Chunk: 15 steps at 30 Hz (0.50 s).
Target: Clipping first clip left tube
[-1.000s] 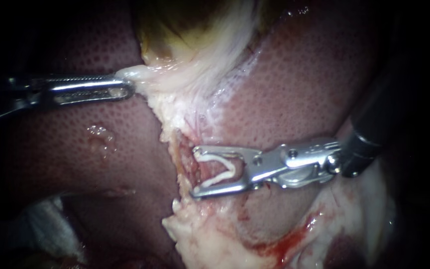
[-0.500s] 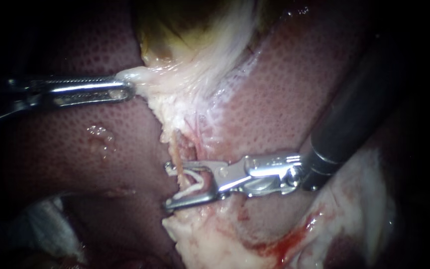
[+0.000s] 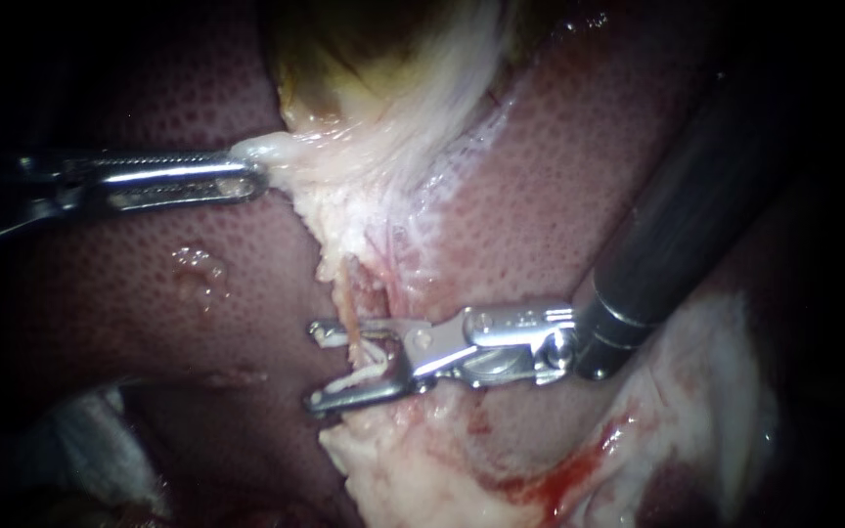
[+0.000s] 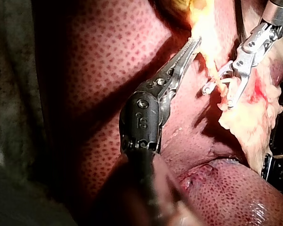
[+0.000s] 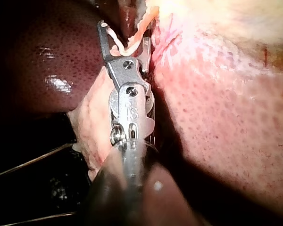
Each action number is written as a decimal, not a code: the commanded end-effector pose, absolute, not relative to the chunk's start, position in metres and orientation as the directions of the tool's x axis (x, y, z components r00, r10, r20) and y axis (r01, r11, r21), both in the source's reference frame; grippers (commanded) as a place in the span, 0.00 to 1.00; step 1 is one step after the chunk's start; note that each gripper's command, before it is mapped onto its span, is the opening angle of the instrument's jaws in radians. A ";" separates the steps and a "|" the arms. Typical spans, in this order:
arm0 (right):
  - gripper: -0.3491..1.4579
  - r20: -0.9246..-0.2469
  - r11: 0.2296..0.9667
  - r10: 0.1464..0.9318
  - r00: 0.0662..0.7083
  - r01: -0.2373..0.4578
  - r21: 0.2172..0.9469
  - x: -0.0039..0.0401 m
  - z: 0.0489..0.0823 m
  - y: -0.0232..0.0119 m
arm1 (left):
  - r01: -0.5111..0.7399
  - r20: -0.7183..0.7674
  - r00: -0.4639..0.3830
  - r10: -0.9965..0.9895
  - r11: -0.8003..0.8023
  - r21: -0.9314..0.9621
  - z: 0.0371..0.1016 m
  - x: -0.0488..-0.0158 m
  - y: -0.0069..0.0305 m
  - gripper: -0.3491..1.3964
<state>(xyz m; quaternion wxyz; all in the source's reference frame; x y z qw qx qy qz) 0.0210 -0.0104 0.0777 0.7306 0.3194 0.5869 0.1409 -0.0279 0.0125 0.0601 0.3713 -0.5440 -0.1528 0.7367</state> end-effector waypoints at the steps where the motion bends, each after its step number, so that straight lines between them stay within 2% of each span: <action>1: 0.52 -0.767 0.756 0.580 0.274 0.169 0.632 0.0210 0.0778 -0.0104 | -0.381 -0.688 -0.133 0.714 -0.677 -0.629 0.0601 -0.0279 0.0125 0.00; 7: 0.51 -0.763 0.753 0.583 0.278 0.166 0.636 0.0211 0.0780 -0.0104 | -0.381 -0.688 -0.132 0.714 -0.677 -0.629 0.0601 -0.0279 0.0125 0.00; 9: 0.47 -0.748 0.739 0.599 0.285 0.161 0.654 0.0209 0.0780 -0.0104 | -0.381 -0.688 -0.132 0.714 -0.677 -0.629 0.0601 -0.0279 0.0125 0.00; 10: 0.40 -0.740 0.732 0.606 0.291 0.160 0.662 0.0207 0.0780 -0.0104 | -0.381 -0.688 -0.132 0.714 -0.677 -0.629 0.0601 -0.0279 0.0125 0.00; 12: 0.14 -0.690 0.677 0.628 0.360 0.185 0.713 0.0201 0.0781 -0.0106 | -0.381 -0.688 -0.132 0.714 -0.677 -0.629 0.0601 -0.0279 0.0125 0.00; 13: 0.02 -0.681 0.676 0.617 0.396 0.177 0.715 0.0201 0.0781 -0.0105 | -0.381 -0.688 -0.132 0.714 -0.677 -0.629 0.0601 -0.0279 0.0125 0.00; 15: 0.00 -0.670 0.674 0.614 0.418 0.164 0.720 0.0200 0.0783 -0.0105 | -0.381 -0.688 -0.133 0.714 -0.677 -0.629 0.0601 -0.0278 0.0125 0.00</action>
